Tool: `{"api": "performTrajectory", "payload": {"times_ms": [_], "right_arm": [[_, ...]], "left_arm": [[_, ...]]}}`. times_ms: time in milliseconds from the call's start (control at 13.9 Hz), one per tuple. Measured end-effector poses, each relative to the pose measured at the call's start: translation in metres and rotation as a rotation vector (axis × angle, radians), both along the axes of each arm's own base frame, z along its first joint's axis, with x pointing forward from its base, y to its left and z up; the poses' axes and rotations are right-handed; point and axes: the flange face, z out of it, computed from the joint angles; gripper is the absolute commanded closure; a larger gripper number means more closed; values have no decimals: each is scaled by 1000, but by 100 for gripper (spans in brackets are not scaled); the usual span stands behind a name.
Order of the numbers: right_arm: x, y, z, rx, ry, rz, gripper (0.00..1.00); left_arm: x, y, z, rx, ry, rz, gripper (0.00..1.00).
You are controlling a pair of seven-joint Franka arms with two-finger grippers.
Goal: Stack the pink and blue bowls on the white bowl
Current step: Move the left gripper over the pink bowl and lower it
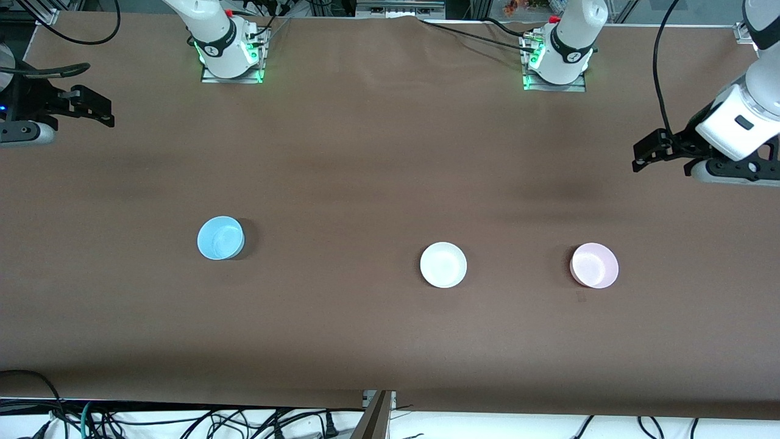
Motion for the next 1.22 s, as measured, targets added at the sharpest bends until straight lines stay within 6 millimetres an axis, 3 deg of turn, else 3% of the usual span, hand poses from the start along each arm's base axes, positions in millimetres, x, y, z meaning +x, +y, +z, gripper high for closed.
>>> {"api": "performTrajectory", "payload": {"times_ms": [287, 503, 719, 1222], "right_arm": [[0, 0, 0, 0, 0, 0, 0], [0, 0, 0, 0, 0, 0, 0], [0, 0, 0, 0, 0, 0, 0], [0, 0, 0, 0, 0, 0, 0]], "left_arm": [[8, 7, -2, 4, 13, 13, 0], [19, 19, -32, 12, 68, 37, 0], [43, 41, -85, 22, 105, 59, 0], [101, 61, -255, 56, 72, 61, 4]]}}
